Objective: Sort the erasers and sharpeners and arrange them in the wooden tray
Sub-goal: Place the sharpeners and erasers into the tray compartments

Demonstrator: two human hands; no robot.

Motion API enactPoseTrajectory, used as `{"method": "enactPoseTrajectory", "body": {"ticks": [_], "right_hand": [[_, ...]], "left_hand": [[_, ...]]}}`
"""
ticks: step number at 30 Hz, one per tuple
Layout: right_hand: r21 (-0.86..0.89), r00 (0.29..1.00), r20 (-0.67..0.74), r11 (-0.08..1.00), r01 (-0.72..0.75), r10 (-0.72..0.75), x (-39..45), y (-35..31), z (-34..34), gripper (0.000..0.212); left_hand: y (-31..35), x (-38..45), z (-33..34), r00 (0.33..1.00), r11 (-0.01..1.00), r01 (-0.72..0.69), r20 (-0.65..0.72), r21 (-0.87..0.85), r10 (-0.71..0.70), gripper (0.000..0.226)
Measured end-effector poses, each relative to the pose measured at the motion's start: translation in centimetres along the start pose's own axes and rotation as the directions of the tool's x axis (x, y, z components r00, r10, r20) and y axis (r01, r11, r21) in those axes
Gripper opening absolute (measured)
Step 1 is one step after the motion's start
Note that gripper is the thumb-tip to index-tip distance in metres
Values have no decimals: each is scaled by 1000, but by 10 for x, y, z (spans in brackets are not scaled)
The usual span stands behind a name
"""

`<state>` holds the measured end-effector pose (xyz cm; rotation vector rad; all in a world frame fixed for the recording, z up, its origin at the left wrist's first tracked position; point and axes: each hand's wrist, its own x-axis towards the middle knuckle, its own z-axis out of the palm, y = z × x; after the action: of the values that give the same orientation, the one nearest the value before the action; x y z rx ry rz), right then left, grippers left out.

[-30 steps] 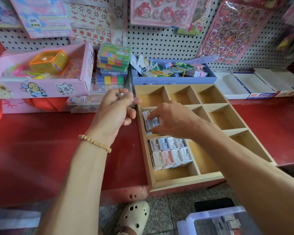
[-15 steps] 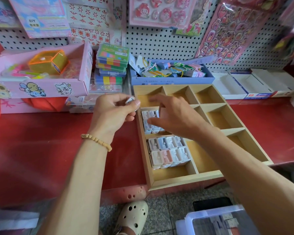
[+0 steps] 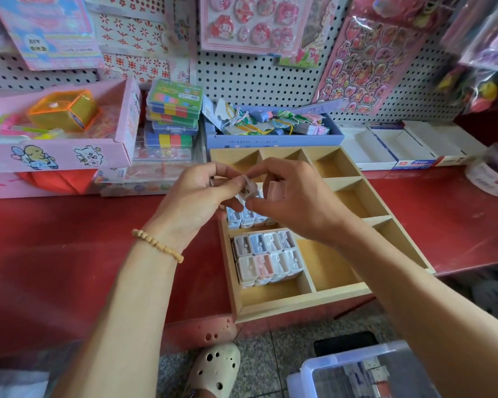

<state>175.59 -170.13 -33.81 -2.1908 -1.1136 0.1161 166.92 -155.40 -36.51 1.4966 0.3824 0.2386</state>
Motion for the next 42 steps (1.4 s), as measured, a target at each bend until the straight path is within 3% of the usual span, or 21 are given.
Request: {"method": "enactPoseTrajectory", "body": {"ticks": [6, 9, 13, 17, 19, 21, 25, 33, 42], "right_hand": [[-110, 999, -34, 994, 19, -23, -1, -2, -6, 24], [-82, 998, -59, 996, 23, -28, 1, -2, -6, 25], [-23, 999, -50, 1000, 20, -21, 2, 3, -8, 28], [-16, 1000, -2, 1000, 7, -7, 2, 7, -10, 30], [-47, 1000, 10, 999, 9, -9, 5, 8, -11, 30], [-109, 1000, 17, 994, -10, 12, 11, 12, -14, 28], [-281, 991, 114, 959, -42, 76, 26, 29, -13, 28], [-377, 972, 183, 924, -67, 145, 42, 47, -4, 29], [-325, 968, 200, 942, -81, 152, 45, 55, 2, 29]], "left_hand": [[2, 4, 11, 998, 999, -40, -53, 16, 41, 9], [3, 4, 13, 996, 999, -53, -73, 13, 54, 11], [5, 4, 12, 1000, 995, -15, -5, -96, 15, 10], [6, 4, 13, 998, 997, -6, 61, -78, 10, 18], [6, 5, 14, 999, 1000, -12, 43, -24, 13, 17], [4, 7, 12, 998, 990, -49, -34, 134, 54, 11], [-6, 6, -3, 956, 851, -140, -155, 506, 249, 7], [-12, 5, -13, 949, 745, -144, -122, 651, 289, 9], [-11, 8, -10, 953, 746, -157, -99, 647, 286, 10]]}}
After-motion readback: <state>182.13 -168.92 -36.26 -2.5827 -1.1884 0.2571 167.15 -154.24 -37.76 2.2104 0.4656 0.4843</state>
